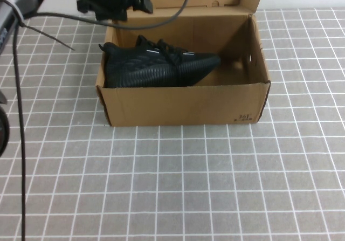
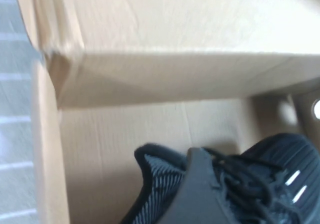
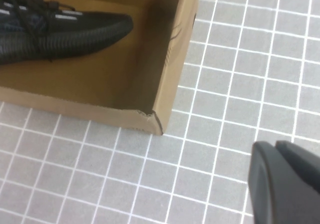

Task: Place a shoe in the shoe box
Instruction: Adjust the shoe

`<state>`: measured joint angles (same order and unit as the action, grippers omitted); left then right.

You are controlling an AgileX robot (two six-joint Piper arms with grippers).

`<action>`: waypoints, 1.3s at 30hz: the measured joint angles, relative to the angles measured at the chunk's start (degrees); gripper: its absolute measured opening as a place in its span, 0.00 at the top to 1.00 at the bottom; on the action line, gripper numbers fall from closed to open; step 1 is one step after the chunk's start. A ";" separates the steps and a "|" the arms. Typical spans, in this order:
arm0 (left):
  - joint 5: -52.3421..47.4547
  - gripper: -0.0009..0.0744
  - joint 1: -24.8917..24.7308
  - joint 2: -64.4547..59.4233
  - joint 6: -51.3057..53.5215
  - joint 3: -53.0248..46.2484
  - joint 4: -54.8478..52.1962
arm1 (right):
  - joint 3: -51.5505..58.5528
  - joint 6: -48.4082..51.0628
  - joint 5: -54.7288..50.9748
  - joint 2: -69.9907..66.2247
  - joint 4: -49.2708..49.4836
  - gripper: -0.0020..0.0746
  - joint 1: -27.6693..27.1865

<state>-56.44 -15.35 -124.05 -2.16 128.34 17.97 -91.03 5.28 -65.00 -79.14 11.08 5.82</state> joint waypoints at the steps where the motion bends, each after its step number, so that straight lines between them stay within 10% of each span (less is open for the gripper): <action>1: -0.30 0.39 -0.01 -0.67 -0.22 0.00 0.47 | 0.00 0.36 0.01 -0.25 0.09 0.99 0.00; 39: -4.40 0.39 0.16 -6.98 -1.85 0.00 2.62 | 0.00 6.74 -0.35 -0.58 6.27 0.99 0.00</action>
<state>-60.84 -15.19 -131.04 -4.01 128.34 20.59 -91.03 12.01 -65.35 -79.73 17.35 5.82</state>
